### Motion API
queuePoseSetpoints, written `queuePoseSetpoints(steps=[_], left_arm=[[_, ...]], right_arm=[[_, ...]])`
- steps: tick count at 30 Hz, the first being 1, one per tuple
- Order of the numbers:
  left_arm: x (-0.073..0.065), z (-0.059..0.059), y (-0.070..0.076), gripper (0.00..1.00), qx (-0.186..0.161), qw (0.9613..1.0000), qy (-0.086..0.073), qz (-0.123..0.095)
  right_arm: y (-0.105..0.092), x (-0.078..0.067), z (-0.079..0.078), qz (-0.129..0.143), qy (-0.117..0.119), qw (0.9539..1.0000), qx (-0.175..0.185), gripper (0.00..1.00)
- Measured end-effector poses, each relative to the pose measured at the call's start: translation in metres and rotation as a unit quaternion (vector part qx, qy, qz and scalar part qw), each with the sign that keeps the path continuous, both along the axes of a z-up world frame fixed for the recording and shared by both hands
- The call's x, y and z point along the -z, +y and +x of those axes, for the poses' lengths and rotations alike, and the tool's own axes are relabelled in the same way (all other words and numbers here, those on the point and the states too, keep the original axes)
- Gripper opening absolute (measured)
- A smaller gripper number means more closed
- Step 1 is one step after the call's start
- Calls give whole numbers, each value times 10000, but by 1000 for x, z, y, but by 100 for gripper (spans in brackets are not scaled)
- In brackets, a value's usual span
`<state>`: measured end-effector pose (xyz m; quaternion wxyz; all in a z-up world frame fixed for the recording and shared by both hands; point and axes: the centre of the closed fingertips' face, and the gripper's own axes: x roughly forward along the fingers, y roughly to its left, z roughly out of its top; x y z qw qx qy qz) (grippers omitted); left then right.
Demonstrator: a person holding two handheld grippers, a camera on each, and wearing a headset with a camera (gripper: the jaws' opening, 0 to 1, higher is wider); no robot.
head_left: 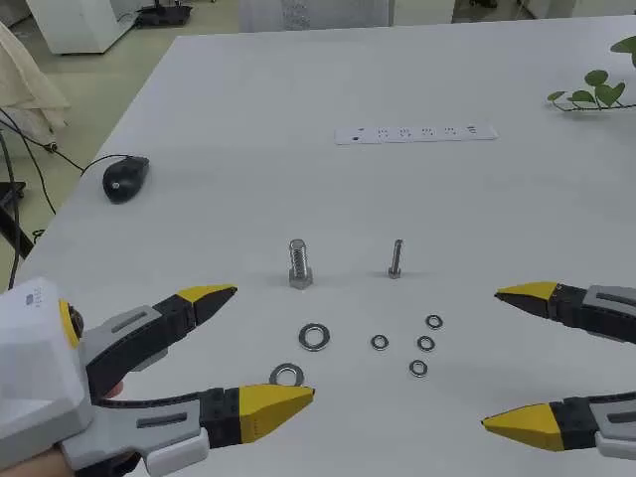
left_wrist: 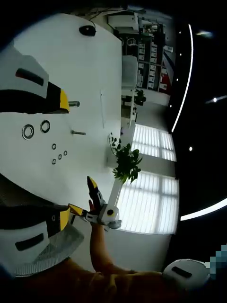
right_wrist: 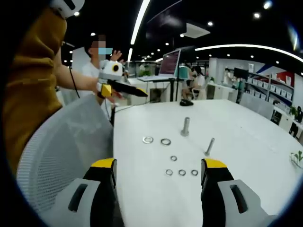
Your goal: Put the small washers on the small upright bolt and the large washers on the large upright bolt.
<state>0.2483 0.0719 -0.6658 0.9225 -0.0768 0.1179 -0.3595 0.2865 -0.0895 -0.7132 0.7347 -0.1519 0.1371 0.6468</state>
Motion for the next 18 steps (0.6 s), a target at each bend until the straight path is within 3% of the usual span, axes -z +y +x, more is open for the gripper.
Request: queuePoseSetpoints(steps=[18], left_arm=[[-1,-1,-2,78,3,10000,-8,-19]], right_arm=[[-3,1,0,-19,-46,10000,43,74]])
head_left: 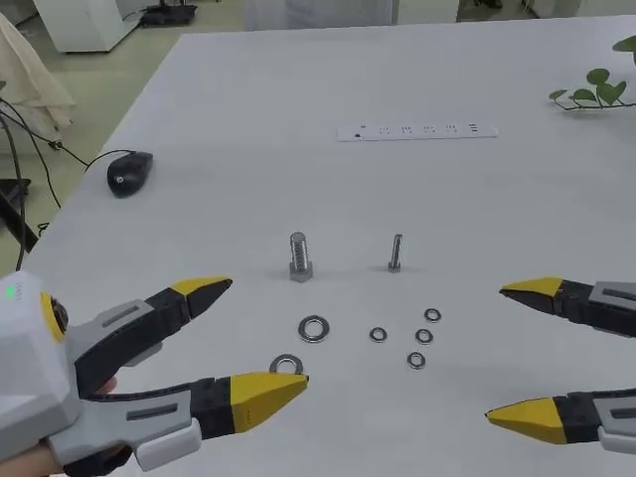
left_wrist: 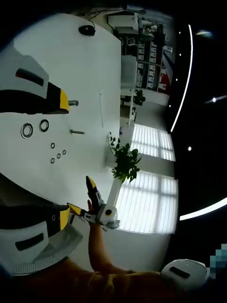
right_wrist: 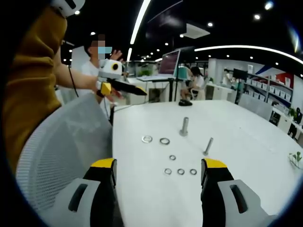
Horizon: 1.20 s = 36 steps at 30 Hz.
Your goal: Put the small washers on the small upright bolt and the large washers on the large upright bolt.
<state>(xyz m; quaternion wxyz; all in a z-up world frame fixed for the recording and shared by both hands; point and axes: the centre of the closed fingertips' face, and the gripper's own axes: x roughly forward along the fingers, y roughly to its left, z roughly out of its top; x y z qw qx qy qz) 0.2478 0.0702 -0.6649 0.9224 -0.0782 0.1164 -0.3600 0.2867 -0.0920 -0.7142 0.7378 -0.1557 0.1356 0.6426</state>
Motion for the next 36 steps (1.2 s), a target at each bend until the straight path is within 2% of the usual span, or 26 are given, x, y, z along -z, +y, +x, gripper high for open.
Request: queuePoseSetpoints(steps=[11,36], left_arm=[[-3,0,0,78,-18,10000,-15,-77],[-6,-2,0,77,-2,10000,-27,-84]], right_arm=[[1,-1,0,-3,-30,10000,10,74],[3,-4,-3,0,-46,10000,-31,74]])
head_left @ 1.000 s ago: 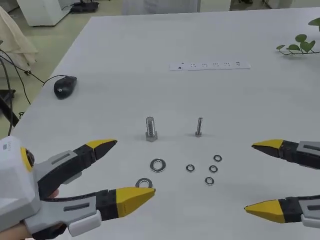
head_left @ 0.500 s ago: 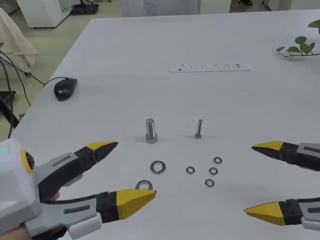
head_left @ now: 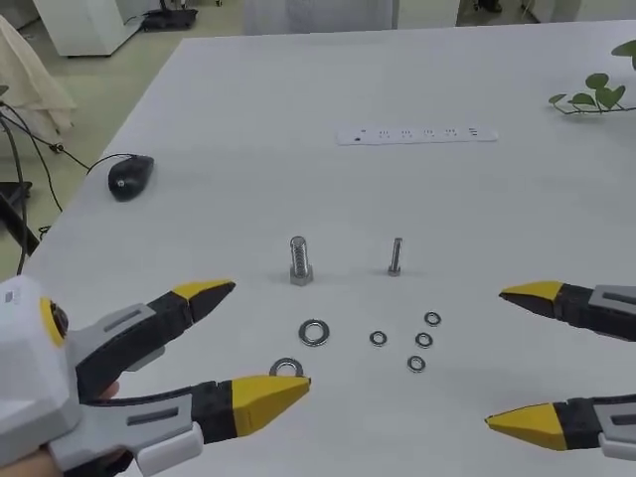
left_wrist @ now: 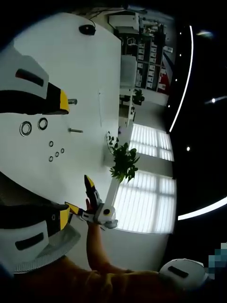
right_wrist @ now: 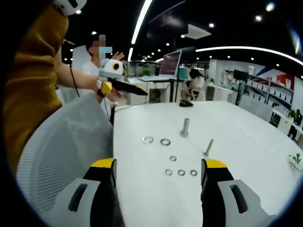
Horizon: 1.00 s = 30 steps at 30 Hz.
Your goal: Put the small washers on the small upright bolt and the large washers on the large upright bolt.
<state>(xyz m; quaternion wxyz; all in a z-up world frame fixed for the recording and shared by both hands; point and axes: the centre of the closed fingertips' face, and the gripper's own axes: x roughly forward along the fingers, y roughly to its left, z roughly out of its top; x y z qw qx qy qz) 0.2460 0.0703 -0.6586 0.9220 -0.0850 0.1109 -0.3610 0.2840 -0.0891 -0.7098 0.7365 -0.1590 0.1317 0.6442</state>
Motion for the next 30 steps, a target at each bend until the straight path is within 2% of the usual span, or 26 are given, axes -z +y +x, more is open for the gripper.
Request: queuePoseSetpoints(steps=[17,30], left_arm=[[-1,-3,-2,76,0,10000,-17,3],[-1,-4,-2,76,-2,10000,-51,13]], right_arm=[[-2,2,-2,-40,-5,10000,-8,74],[0,0,5,-90,-44,9999,-50,72]])
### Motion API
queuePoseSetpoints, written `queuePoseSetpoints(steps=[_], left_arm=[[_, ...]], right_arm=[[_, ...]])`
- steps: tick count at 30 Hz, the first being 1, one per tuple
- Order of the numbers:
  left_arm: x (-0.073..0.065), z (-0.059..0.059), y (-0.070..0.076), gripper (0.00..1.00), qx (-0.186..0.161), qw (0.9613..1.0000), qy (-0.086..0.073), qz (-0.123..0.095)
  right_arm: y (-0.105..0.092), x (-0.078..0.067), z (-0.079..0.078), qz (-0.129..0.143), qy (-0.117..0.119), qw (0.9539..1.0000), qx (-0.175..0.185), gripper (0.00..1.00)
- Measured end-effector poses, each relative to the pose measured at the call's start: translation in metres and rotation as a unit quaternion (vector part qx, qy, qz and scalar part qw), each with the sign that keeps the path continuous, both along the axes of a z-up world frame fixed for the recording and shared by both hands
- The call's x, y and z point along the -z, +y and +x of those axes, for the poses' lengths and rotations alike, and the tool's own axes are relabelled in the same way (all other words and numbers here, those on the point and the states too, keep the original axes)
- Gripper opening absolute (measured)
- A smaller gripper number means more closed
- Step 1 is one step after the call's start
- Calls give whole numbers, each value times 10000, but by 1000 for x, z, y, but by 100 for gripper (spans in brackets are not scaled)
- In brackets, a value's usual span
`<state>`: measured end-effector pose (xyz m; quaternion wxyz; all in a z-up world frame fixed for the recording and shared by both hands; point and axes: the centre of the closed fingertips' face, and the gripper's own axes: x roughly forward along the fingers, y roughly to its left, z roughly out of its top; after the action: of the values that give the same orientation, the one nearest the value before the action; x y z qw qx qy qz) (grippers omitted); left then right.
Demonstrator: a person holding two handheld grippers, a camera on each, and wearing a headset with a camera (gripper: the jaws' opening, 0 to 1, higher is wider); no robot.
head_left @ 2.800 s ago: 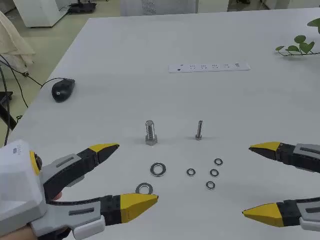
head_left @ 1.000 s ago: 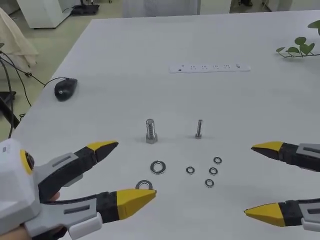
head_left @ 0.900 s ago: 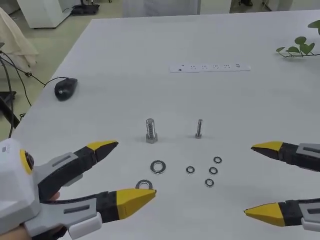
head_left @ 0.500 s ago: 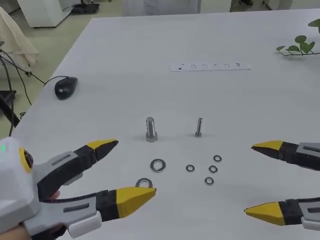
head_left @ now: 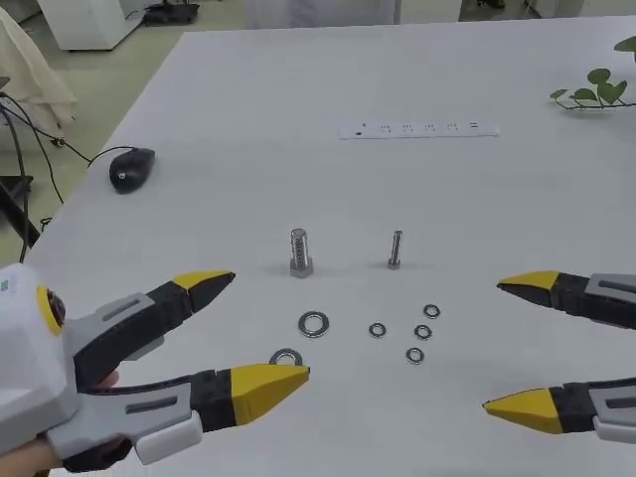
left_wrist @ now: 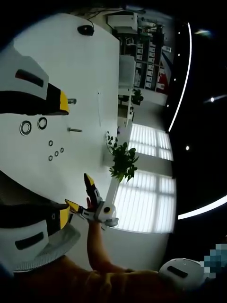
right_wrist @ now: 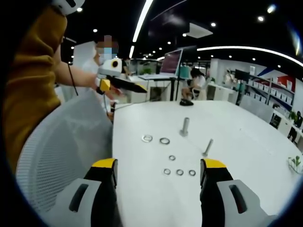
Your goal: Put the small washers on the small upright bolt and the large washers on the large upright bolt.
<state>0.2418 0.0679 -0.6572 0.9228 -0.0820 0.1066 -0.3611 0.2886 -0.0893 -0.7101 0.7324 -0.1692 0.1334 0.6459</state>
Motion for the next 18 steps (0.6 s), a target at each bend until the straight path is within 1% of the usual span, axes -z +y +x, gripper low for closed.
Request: queuePoseSetpoints(steps=[5,12,18], left_arm=[[4,-1,0,75,26,10000,69,30],[5,-1,2,75,19,10000,92,3],[4,1,2,74,36,10000,72,15]], right_arm=[[1,2,5,-59,16,10000,-21,72],[7,6,8,-179,61,9998,-100,69],[10,10,14,-402,61,9989,-236,67]])
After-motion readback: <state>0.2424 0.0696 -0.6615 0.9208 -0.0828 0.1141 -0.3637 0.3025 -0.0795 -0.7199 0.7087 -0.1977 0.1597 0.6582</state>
